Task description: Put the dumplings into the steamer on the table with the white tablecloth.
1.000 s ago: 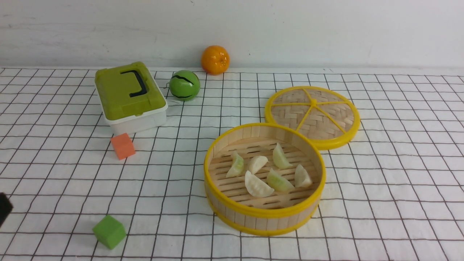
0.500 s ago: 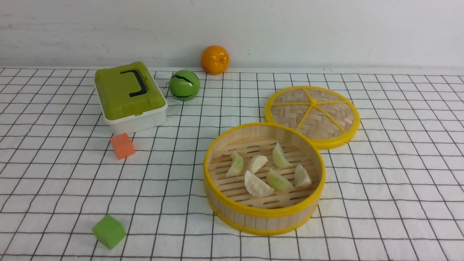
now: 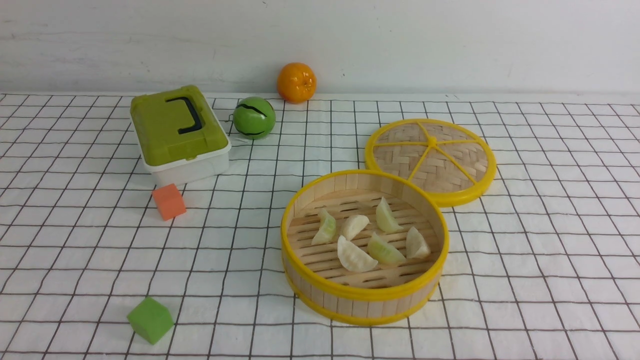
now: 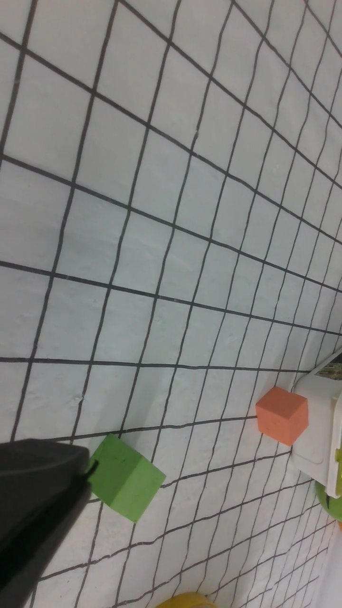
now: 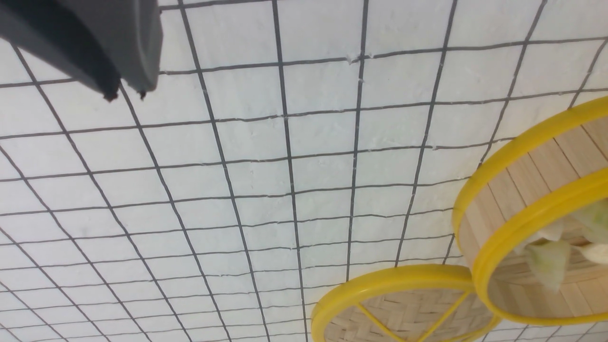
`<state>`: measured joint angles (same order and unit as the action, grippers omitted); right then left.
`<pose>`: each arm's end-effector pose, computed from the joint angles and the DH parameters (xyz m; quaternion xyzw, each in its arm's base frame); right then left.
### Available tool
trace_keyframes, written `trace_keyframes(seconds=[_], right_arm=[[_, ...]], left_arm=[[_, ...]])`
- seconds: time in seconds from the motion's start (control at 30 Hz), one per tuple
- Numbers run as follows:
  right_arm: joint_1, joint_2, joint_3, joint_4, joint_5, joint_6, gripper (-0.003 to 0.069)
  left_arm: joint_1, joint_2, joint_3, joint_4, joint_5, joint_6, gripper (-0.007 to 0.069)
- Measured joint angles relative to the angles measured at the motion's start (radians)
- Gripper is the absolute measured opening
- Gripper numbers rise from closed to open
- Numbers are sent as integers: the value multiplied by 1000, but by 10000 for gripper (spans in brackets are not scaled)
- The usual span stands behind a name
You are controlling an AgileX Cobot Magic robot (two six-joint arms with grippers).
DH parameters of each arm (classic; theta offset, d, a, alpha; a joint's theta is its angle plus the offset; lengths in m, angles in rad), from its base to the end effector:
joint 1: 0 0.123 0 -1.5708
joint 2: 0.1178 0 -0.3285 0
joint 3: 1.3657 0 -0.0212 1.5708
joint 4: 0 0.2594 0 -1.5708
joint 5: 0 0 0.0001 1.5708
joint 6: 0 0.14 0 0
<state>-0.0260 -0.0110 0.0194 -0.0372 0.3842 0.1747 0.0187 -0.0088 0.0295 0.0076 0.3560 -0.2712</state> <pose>0.0637 -0.0036 0.1575 0.0710 0.8032 0.0281 0.5908 0.0650 0.0016 0.1571 -0.1138 0.7936 -0.0721 0.5934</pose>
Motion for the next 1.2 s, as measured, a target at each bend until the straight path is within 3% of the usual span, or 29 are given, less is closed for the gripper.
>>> trace_keyframes(seconds=[1.2], right_arm=[[0,0,0,0,0,0,86]], left_arm=[[0,0,0,0,2,-1,-11]])
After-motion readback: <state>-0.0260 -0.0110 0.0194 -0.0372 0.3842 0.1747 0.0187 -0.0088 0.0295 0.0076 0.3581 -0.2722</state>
